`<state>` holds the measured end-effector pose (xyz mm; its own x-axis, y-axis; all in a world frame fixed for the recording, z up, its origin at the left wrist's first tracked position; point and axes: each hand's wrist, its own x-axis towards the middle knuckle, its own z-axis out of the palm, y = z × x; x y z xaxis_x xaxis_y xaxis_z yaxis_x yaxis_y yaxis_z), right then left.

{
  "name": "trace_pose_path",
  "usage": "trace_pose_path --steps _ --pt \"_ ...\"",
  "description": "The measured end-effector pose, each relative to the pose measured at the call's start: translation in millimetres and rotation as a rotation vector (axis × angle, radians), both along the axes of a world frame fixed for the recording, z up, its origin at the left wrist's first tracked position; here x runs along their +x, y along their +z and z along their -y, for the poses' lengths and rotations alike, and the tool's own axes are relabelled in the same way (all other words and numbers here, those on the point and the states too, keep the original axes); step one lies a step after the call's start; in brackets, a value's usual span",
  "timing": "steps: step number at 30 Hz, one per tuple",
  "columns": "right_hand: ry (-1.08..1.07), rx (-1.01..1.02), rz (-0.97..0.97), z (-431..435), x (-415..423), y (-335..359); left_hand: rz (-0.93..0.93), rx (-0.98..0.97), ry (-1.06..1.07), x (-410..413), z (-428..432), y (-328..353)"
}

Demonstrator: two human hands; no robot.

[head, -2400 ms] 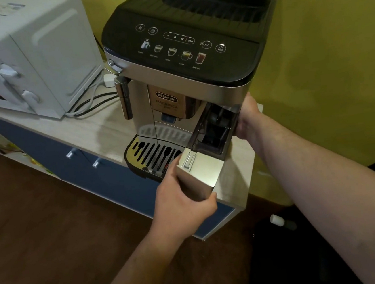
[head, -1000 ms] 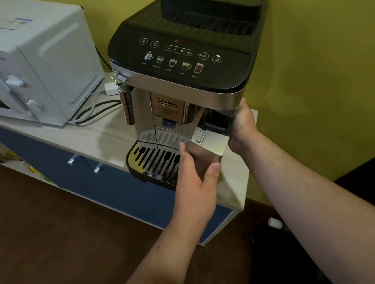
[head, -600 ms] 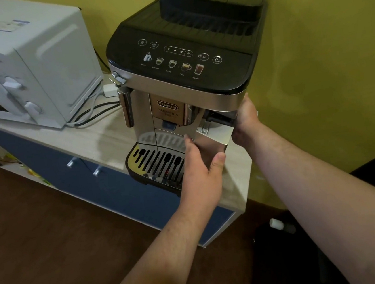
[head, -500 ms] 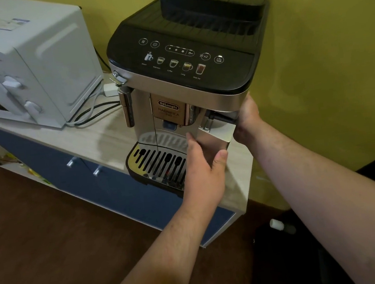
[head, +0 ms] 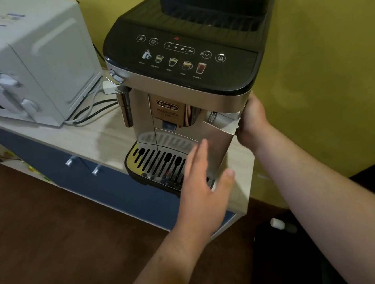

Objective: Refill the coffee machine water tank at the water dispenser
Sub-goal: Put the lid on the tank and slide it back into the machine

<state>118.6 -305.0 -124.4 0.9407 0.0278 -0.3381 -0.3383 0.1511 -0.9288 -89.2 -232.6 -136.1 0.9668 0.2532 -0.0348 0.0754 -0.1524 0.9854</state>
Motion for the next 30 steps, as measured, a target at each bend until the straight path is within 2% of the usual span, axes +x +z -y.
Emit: trace_pose_path --steps 2,4,7,13,30 --pt "0.019 -0.018 0.020 1.8 -13.1 -9.6 0.005 0.100 -0.150 -3.9 1.2 0.2" --pt "0.022 -0.006 0.026 0.7 -21.1 -14.6 -0.027 0.122 -0.226 -3.5 3.4 0.9" --pt "0.037 -0.002 0.024 -3.6 -22.5 -11.0 -0.036 0.144 -0.277 -0.9 4.5 -1.0" --pt "0.115 -0.114 0.076 6.4 -9.9 -1.7 -0.085 0.367 -0.296 22.5 -4.4 1.2" --pt "0.220 -0.143 0.048 16.7 6.3 0.7 -0.057 0.365 -0.276 42.8 4.5 -15.6"
